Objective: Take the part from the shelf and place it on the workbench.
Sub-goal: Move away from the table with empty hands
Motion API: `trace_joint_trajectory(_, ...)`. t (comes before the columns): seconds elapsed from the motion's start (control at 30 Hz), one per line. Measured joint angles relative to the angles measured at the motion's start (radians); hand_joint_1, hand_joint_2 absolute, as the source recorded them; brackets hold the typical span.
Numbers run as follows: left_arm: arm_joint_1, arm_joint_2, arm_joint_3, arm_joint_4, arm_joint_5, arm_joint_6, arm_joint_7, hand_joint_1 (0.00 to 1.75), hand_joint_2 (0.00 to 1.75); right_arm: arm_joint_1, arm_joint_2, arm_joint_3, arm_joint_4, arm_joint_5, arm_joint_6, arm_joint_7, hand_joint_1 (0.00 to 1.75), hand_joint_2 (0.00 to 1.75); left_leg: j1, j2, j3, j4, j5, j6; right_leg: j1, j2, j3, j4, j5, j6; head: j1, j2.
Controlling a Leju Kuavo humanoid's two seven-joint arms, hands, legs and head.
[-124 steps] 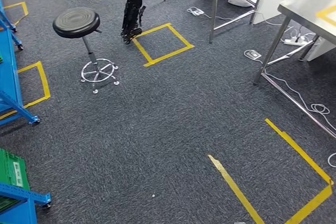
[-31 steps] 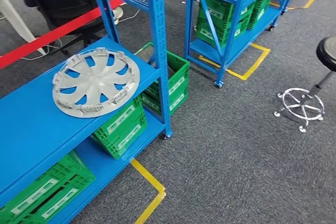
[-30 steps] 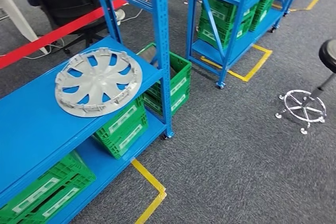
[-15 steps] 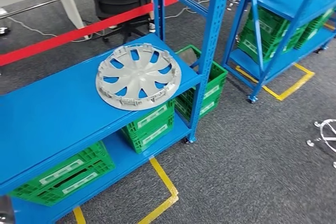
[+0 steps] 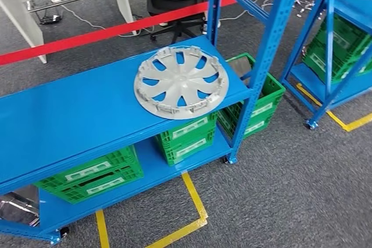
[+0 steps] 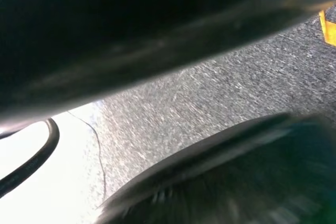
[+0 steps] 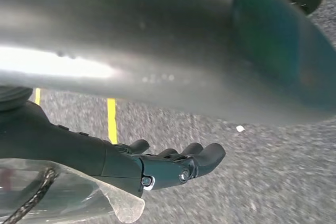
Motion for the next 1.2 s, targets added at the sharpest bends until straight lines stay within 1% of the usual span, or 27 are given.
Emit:
trace_joint_trajectory(0.07, -0.003, 0.000, 0.000, 0.000, 0.000, 0.000, 0.000, 0.00, 0.00, 0.000, 0.000, 0.000, 0.001, 0.000, 0.000, 0.000, 0.00, 0.00, -0.012, 0.037, 0.028, -0.060, 0.006, 0.015, 0.005, -0.024, 0.004, -0.002, -0.008, 0.010, 0.000, 0.000)
trace_joint_trajectory(0.13, -0.002, 0.000, 0.000, 0.000, 0.000, 0.000, 0.000, 0.00, 0.00, -0.004, 0.000, 0.002, 0.001, 0.000, 0.001, -0.002, 0.00, 0.00, -0.012, 0.014, 0.029, -0.069, 0.007, 0.023, 0.007, -0.048, 0.018, -0.009, -0.012, 0.020, 0.000, 0.000)
trace_joint_trajectory(0.17, -0.001, 0.000, 0.000, 0.000, 0.001, 0.000, 0.000, 0.00, 0.00, -0.005, 0.000, 0.002, 0.001, 0.000, 0.001, -0.003, 0.00, 0.00, -0.008, 0.000, 0.033, -0.075, 0.010, 0.027, 0.007, -0.040, 0.023, -0.008, -0.017, 0.025, 0.003, 0.000)
trace_joint_trajectory(0.23, -0.001, -0.001, 0.001, 0.000, 0.001, 0.001, 0.000, 0.00, 0.00, -0.007, 0.000, 0.004, 0.000, 0.000, 0.002, -0.006, 0.00, 0.00, 0.001, -0.027, 0.040, -0.088, 0.017, 0.036, 0.005, 0.017, 0.002, 0.047, -0.053, 0.034, 0.009, 0.000)
trace_joint_trajectory(0.27, -0.002, -0.002, 0.001, 0.000, 0.002, 0.001, 0.000, 0.00, 0.00, -0.006, 0.000, 0.004, 0.000, 0.000, 0.002, -0.006, 0.00, 0.00, 0.003, -0.041, 0.041, -0.090, 0.018, 0.039, 0.002, 0.054, -0.029, 0.108, -0.081, 0.037, 0.012, 0.000)
trace_joint_trajectory(0.33, -0.003, -0.004, 0.001, 0.000, 0.002, 0.001, 0.000, 0.00, 0.00, 0.000, 0.000, 0.004, 0.001, 0.000, 0.002, -0.006, 0.00, 0.00, 0.004, -0.074, 0.040, -0.089, 0.018, 0.042, -0.001, 0.085, -0.104, 0.240, -0.125, 0.040, 0.013, 0.000)
trace_joint_trajectory(0.37, -0.003, -0.005, 0.001, 0.000, 0.002, 0.001, 0.000, 0.00, 0.00, 0.002, 0.000, 0.004, 0.001, 0.000, 0.002, -0.006, 0.00, 0.00, 0.005, -0.090, 0.041, -0.089, 0.018, 0.042, -0.002, 0.089, -0.128, 0.270, -0.122, 0.042, 0.012, 0.000)
trace_joint_trajectory(0.4, -0.002, -0.005, 0.001, 0.000, 0.002, 0.001, 0.000, 0.00, 0.00, 0.004, 0.000, 0.004, 0.001, 0.000, 0.002, -0.006, 0.00, 0.00, 0.005, -0.105, 0.042, -0.088, 0.017, 0.041, -0.003, 0.091, -0.135, 0.263, -0.099, 0.044, 0.012, 0.000)
trace_joint_trajectory(0.43, -0.001, -0.005, 0.002, 0.000, 0.003, 0.001, -0.001, 0.00, 0.00, 0.003, -0.001, 0.004, 0.001, 0.000, 0.001, -0.006, 0.00, 0.00, 0.006, -0.120, 0.044, -0.087, 0.015, 0.039, -0.005, 0.095, -0.122, 0.216, -0.059, 0.045, 0.012, 0.000)
trace_joint_trajectory(0.5, -0.001, -0.006, 0.003, 0.000, 0.007, 0.002, -0.003, 0.00, 0.00, 0.002, -0.001, 0.004, 0.001, 0.000, 0.000, -0.007, 0.00, 0.00, 0.008, -0.147, 0.045, -0.079, 0.010, 0.030, -0.012, 0.134, -0.072, 0.083, 0.013, 0.047, 0.013, 0.000)
trace_joint_trajectory(0.53, -0.002, -0.006, 0.004, 0.000, 0.009, 0.002, -0.004, 0.00, 0.00, 0.001, -0.001, 0.004, 0.001, 0.000, 0.000, -0.007, 0.00, 0.00, 0.008, -0.160, 0.043, -0.075, 0.007, 0.024, -0.015, 0.154, -0.052, 0.035, 0.030, 0.044, 0.012, 0.000)
trace_joint_trajectory(0.57, -0.003, -0.006, 0.006, 0.000, 0.010, 0.002, -0.006, 0.00, 0.00, 0.001, -0.001, 0.004, 0.001, 0.000, 0.000, -0.007, 0.00, 0.00, 0.008, -0.171, 0.039, -0.071, 0.007, 0.018, -0.016, 0.169, -0.041, 0.013, 0.033, 0.041, 0.013, 0.000)
trace_joint_trajectory(0.6, -0.003, -0.006, 0.008, 0.000, 0.011, 0.003, -0.007, 0.00, 0.00, 0.001, -0.001, 0.004, 0.001, 0.000, 0.000, -0.007, 0.00, 0.00, 0.009, -0.181, 0.035, -0.070, 0.008, 0.012, -0.015, 0.170, -0.036, 0.010, 0.029, 0.035, 0.012, 0.000)
trace_joint_trajectory(0.63, -0.001, -0.005, 0.011, 0.000, 0.012, 0.003, -0.007, 0.00, 0.00, 0.001, -0.001, 0.004, 0.001, 0.000, 0.000, -0.007, 0.00, 0.00, 0.011, -0.192, 0.032, -0.070, 0.010, 0.006, -0.014, 0.160, -0.034, 0.009, 0.031, 0.027, 0.012, 0.000)
trace_joint_trajectory(0.67, 0.000, -0.005, 0.013, 0.000, 0.013, 0.003, -0.008, 0.00, 0.00, 0.001, -0.001, 0.004, 0.001, 0.000, 0.000, -0.007, 0.00, 0.00, 0.011, -0.191, 0.029, -0.067, 0.008, 0.001, -0.014, 0.148, -0.032, 0.007, 0.033, 0.020, 0.012, 0.000)
trace_joint_trajectory(0.7, 0.002, -0.004, 0.015, 0.000, 0.014, 0.004, -0.008, 0.00, 0.00, 0.001, -0.001, 0.004, 0.001, -0.001, 0.000, -0.008, 0.00, 0.00, 0.010, -0.174, 0.021, -0.052, -0.002, -0.005, -0.015, 0.136, -0.030, 0.005, 0.034, 0.013, 0.009, 0.000)
trace_joint_trajectory(0.73, 0.001, -0.004, 0.017, 0.000, 0.015, 0.004, -0.008, 0.00, 0.00, 0.000, -0.001, 0.004, 0.001, -0.001, 0.000, -0.009, 0.00, 0.00, 0.010, -0.148, 0.006, -0.019, -0.022, -0.009, -0.017, 0.124, -0.028, 0.003, 0.034, 0.008, 0.006, 0.000)
trace_joint_trajectory(0.8, -0.002, -0.004, 0.018, 0.000, 0.016, 0.006, -0.008, 0.00, 0.00, 0.003, -0.001, 0.004, 0.001, -0.002, -0.001, -0.010, 0.00, 0.00, 0.010, -0.090, -0.052, 0.104, -0.084, -0.018, -0.014, 0.094, -0.025, 0.002, 0.030, -0.001, 0.001, 0.000)
trace_joint_trajectory(0.83, -0.003, -0.003, 0.019, 0.000, 0.016, 0.007, -0.008, 0.00, 0.00, 0.005, -0.001, 0.003, 0.001, -0.002, -0.001, -0.010, 0.00, 0.00, 0.012, -0.078, -0.084, 0.168, -0.109, -0.021, -0.013, 0.078, -0.023, 0.002, 0.027, -0.003, 0.001, 0.000)
trace_joint_trajectory(0.87, -0.002, -0.003, 0.020, 0.000, 0.016, 0.007, -0.008, 0.00, 0.00, 0.006, -0.001, 0.003, 0.001, -0.002, -0.001, -0.010, 0.00, 0.00, 0.014, -0.071, -0.106, 0.211, -0.118, -0.023, -0.012, 0.062, -0.021, 0.002, 0.024, -0.004, 0.001, 0.000)
trace_joint_trajectory(0.9, -0.001, -0.003, 0.021, 0.000, 0.016, 0.007, -0.008, 0.00, 0.00, 0.006, -0.001, 0.003, 0.001, -0.002, -0.001, -0.010, 0.00, 0.00, 0.015, -0.067, -0.110, 0.218, -0.108, -0.023, -0.011, 0.047, -0.018, 0.002, 0.021, -0.004, 0.001, 0.000)
trace_joint_trajectory(0.97, 0.002, -0.003, 0.024, 0.000, 0.016, 0.007, -0.008, 0.00, 0.00, 0.004, -0.001, 0.003, 0.001, -0.003, -0.001, -0.011, 0.00, 0.00, 0.014, -0.055, -0.063, 0.123, -0.042, -0.018, -0.011, 0.022, -0.008, 0.002, 0.015, -0.001, 0.001, 0.000)
trace_joint_trajectory(1.0, 0.001, -0.003, 0.025, 0.000, 0.016, 0.007, -0.008, 0.00, 0.00, 0.003, -0.001, 0.003, 0.001, -0.003, -0.001, -0.011, 0.00, 0.00, 0.010, -0.032, -0.027, 0.052, -0.013, -0.011, -0.009, 0.012, -0.006, 0.003, 0.010, 0.003, 0.001, 0.000)
trace_joint_trajectory(1.07, -0.001, -0.003, 0.026, 0.000, 0.017, 0.007, -0.008, 0.00, 0.00, 0.001, -0.001, 0.003, 0.001, -0.008, 0.001, -0.012, 0.00, 0.00, 0.001, 0.005, 0.020, -0.041, 0.009, 0.002, -0.005, -0.006, -0.002, 0.002, -0.001, 0.015, 0.002, 0.000)
trace_joint_trajectory(1.1, -0.002, -0.003, 0.026, 0.000, 0.018, 0.008, -0.007, 0.00, 0.44, 0.000, -0.001, 0.002, 0.001, -0.016, 0.003, -0.011, 0.00, 0.00, -0.003, 0.015, 0.028, -0.057, 0.004, 0.007, -0.002, -0.014, 0.000, 0.000, -0.004, 0.021, 0.002, 0.000)
trace_joint_trajectory(1.13, 0.000, -0.003, 0.027, 0.000, 0.018, 0.009, -0.007, 0.00, 0.87, -0.003, -0.001, 0.000, 0.001, -0.025, 0.006, -0.008, 0.00, 0.44, -0.003, 0.008, 0.030, -0.062, 0.004, 0.010, -0.001, -0.021, 0.004, -0.003, -0.006, 0.025, 0.003, 0.000)
trace_joint_trajectory(1.2, 0.003, -0.002, 0.030, 0.000, 0.020, 0.009, -0.003, 0.00, 1.75, -0.008, -0.001, -0.009, 0.001, -0.046, 0.011, 0.007, 0.00, 1.31, -0.001, 0.000, 0.033, -0.069, 0.009, 0.009, 0.001, -0.028, 0.013, -0.013, -0.005, 0.010, 0.005, 0.000)
